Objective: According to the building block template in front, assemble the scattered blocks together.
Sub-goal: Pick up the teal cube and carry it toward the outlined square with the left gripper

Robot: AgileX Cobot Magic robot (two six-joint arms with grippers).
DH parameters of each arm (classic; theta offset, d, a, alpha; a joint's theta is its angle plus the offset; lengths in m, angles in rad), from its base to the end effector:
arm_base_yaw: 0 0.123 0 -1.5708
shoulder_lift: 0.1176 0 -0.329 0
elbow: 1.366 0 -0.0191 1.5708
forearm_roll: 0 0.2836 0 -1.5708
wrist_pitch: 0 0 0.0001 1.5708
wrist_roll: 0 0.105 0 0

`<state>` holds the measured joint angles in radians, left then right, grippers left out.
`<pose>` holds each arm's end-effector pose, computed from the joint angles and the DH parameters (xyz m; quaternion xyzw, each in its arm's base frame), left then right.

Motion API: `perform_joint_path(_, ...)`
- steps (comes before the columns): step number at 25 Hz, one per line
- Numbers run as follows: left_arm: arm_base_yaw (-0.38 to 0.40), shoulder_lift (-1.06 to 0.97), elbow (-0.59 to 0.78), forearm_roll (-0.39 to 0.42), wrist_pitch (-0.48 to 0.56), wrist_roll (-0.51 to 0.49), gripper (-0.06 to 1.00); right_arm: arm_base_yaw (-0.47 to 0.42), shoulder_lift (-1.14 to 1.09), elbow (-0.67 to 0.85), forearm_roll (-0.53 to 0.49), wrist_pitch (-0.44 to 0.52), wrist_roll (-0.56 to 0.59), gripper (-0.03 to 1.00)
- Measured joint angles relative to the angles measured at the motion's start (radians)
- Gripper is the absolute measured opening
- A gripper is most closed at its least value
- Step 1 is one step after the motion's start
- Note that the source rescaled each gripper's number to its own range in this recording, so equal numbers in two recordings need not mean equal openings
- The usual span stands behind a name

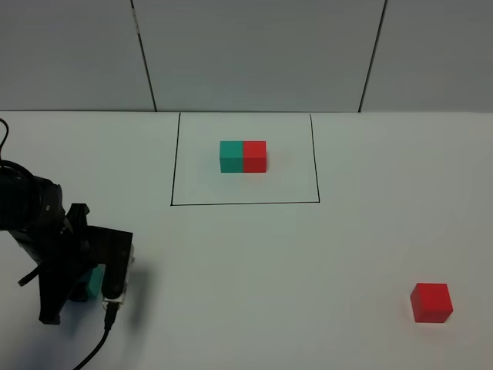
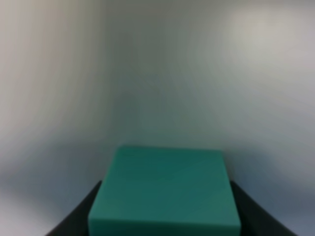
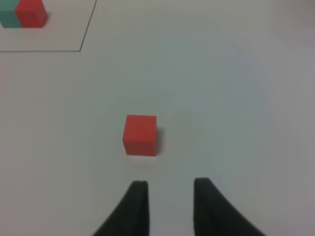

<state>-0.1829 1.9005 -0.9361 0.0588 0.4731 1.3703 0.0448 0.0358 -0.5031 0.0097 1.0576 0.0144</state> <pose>0.3557 -0.0629 0.1113 0.7138 0.6915 0.0749 0.0821 -0.0022 0.0008 0.2881 -0.0132 0.8607 0.0199 0.5085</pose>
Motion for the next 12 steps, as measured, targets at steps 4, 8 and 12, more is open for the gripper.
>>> perform_joint_path(4,0.0,0.0,0.0,-0.003,0.003,0.023,0.01,0.0,0.0,0.0,0.0,0.0,0.0,0.0)
perform_joint_path(8,0.0,0.0,0.0,-0.004,0.003,0.023,0.01,0.0,0.0,0.0,0.0,0.0,0.0,0.0)
perform_joint_path(12,0.0,0.0,0.0,-0.016,0.003,0.014,0.01,0.0,0.0,0.0,0.0,0.0,0.0,0.0)
